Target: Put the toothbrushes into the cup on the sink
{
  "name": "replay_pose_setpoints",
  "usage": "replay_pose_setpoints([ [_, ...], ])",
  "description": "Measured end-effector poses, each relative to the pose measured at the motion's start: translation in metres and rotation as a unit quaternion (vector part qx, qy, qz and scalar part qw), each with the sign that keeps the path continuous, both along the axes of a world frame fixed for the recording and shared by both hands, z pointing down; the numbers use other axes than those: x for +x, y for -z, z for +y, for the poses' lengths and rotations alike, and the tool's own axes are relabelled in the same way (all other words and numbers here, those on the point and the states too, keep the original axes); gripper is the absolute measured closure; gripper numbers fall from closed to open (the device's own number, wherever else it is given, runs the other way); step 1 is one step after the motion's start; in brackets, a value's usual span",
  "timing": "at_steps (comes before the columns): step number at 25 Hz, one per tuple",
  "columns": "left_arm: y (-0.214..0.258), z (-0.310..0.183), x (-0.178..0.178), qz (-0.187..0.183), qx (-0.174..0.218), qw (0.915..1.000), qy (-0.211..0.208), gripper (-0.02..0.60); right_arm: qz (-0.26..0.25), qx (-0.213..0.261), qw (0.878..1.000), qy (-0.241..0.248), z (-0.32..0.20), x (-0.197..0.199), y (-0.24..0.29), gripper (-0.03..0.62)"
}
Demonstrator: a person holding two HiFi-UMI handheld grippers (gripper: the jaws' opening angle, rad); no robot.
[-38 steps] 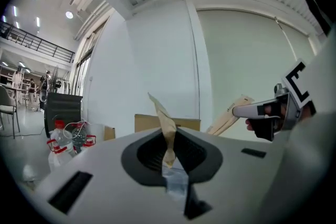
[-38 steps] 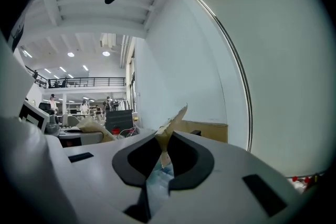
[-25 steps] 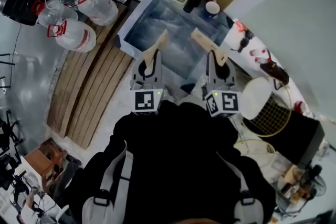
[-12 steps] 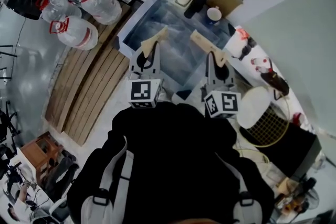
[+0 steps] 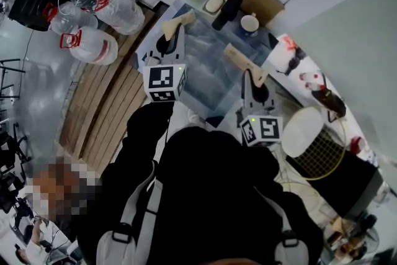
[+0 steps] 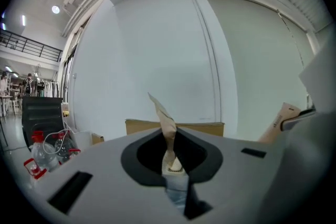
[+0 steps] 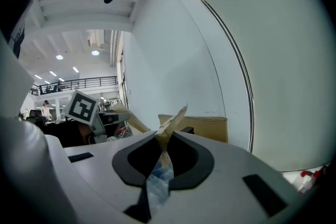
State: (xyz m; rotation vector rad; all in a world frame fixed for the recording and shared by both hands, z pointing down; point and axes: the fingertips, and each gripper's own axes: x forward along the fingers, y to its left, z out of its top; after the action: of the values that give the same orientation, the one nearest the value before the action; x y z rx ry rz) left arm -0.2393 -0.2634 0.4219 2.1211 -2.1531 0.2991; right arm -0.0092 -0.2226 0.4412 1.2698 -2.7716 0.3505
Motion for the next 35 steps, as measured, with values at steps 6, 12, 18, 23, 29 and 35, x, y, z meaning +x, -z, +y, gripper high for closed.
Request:
replay_pose_setpoints([
  [6,0.002,-0.060,-0.017,-0.060,0.012,0.9981,0.003,0.551,0.002,-0.001,1.000,0.000,-0.014,0.003,-0.004,0.562],
  [12,-0.009,-0.110,-0.033,-0.073,0.002,0.9974,0.002,0.551,0.010,-0.009,1.000,-0.010,-0.023,0.011,-0.011,0.562],
  [18,-0.030,-0.147,-0.047,-0.090,-0.024,0.9957,-0.005,0.551,0.016,-0.011,1.000,-0.018,-0.031,0.019,-0.015,0.562],
  [23,-0.054,-0.172,-0.054,-0.085,-0.055,0.9948,-0.014,0.551,0.020,-0.014,0.999,-0.025,-0.040,0.021,-0.016,0.560],
  [29,-0.088,-0.191,-0.052,-0.078,-0.089,0.9927,-0.023,0.551,0.026,-0.012,0.999,-0.027,-0.045,0.028,-0.018,0.562],
  [35,-0.118,-0.201,-0.058,-0.067,-0.132,0.9887,-0.022,0.551,0.033,-0.016,0.999,-0.023,-0.043,0.023,-0.022,0.562],
])
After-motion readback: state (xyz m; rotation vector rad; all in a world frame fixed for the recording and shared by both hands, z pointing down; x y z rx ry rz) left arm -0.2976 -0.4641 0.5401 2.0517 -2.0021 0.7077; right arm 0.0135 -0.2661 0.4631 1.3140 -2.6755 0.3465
